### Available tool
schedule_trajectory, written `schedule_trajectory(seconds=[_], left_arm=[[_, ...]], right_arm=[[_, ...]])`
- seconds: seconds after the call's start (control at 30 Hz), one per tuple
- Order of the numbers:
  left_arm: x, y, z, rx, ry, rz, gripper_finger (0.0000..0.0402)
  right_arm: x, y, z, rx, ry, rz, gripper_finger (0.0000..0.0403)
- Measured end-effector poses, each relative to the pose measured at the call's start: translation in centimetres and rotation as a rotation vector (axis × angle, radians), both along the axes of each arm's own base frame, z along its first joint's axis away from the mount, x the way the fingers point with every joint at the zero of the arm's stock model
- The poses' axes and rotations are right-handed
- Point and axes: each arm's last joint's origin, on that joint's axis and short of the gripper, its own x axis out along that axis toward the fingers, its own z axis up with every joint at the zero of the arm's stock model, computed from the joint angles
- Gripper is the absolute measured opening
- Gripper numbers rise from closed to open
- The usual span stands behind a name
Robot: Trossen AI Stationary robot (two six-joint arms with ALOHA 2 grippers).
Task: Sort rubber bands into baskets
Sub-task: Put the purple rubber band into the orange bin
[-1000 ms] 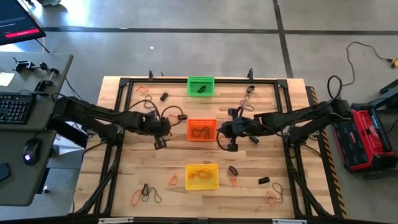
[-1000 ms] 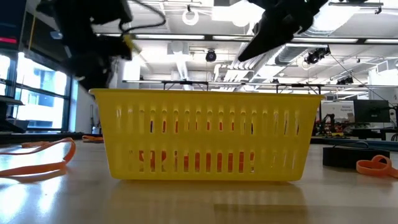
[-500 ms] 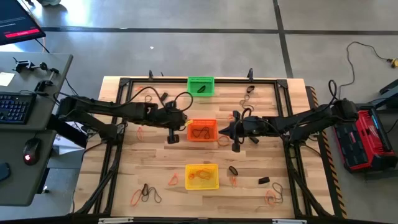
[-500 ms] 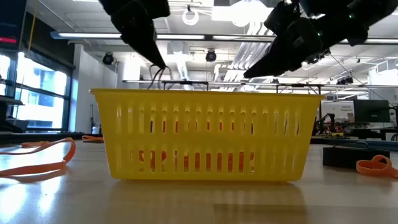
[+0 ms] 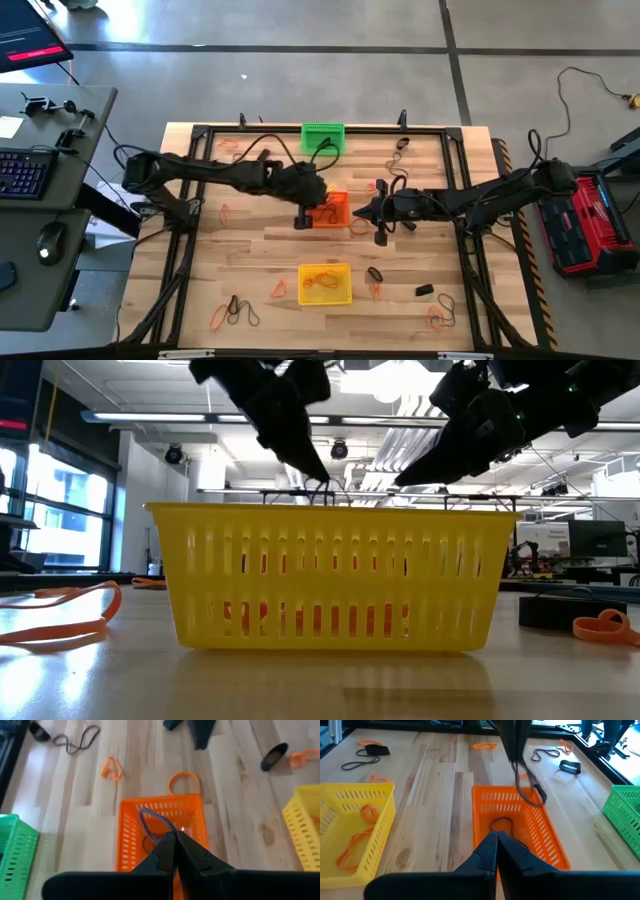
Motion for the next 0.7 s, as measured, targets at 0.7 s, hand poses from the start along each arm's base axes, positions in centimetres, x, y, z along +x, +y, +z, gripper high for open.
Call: schedule_trajectory(seconds=[0.7], left_arm=[[2.3, 1.7, -4.2, -0.049, 0.033, -0.052, 0.0000]], right_arm=[[-0.1, 0.6, 0.0, -0.003, 0.003, -0.013, 0.0000]])
